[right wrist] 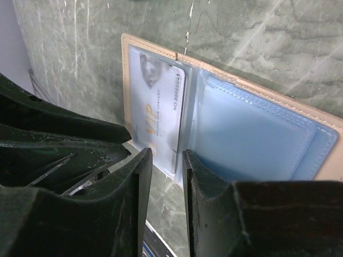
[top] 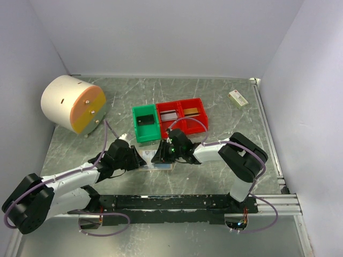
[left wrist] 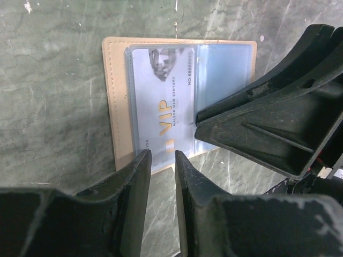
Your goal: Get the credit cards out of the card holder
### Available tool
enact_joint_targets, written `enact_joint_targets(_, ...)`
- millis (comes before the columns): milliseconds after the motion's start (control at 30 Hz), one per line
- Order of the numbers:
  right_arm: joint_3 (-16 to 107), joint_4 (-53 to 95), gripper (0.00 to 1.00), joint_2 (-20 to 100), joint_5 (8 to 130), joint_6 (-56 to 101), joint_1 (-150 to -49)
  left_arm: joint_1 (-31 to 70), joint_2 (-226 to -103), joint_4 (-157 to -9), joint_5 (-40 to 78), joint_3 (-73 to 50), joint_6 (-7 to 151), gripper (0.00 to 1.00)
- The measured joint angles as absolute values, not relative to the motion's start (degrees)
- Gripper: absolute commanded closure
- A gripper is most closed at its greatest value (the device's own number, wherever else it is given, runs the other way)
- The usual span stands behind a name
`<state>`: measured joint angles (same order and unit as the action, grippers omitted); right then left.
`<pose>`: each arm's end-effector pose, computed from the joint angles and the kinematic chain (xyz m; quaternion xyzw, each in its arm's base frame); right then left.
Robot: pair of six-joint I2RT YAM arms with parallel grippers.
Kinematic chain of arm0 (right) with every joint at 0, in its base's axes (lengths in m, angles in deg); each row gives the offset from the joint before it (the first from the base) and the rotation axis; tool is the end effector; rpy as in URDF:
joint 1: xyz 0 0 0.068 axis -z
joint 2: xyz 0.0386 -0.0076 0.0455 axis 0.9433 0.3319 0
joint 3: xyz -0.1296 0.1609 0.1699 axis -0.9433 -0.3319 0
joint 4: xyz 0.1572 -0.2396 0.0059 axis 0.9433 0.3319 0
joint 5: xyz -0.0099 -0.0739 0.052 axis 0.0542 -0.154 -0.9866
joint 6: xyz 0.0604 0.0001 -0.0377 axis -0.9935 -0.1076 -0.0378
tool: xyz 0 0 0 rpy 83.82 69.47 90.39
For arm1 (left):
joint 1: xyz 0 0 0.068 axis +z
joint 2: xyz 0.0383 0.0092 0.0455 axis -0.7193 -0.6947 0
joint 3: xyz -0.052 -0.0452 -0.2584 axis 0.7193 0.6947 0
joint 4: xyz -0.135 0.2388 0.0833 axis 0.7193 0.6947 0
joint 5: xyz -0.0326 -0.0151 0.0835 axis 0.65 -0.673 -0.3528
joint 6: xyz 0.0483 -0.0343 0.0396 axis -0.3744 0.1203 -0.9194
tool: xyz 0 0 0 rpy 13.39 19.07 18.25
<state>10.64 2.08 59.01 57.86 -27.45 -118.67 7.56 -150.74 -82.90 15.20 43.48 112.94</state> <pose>0.2214 0.2745 0.0789 0.0028 0.9005 0.4147 0.1308 0.1790 -0.1479 0.1061 -0.0991 0.9075 -0.3159 0.2585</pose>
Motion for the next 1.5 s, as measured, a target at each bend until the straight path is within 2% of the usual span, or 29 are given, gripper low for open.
enact_joint_targets(333,10.64,1.03,0.76,60.12,56.2,-28.26,-118.12,7.62,-156.75,-83.69,15.06,41.68,111.69,0.75)
enact_joint_targets(433,10.64,0.97,0.81,60.12,56.07,-28.3,-117.75,7.71,-157.43,-84.5,15.55,41.57,111.43,0.76)
enact_joint_targets(567,10.61,1.47,1.0,60.12,56.53,-28.06,-117.47,7.69,-157.23,-84.47,15.5,41.57,111.41,0.76)
enact_joint_targets(1500,6.99,0.53,0.99,58.15,51.2,-25.44,-113.36,7.65,-157.23,-83.66,14.85,41.6,111.47,0.75)
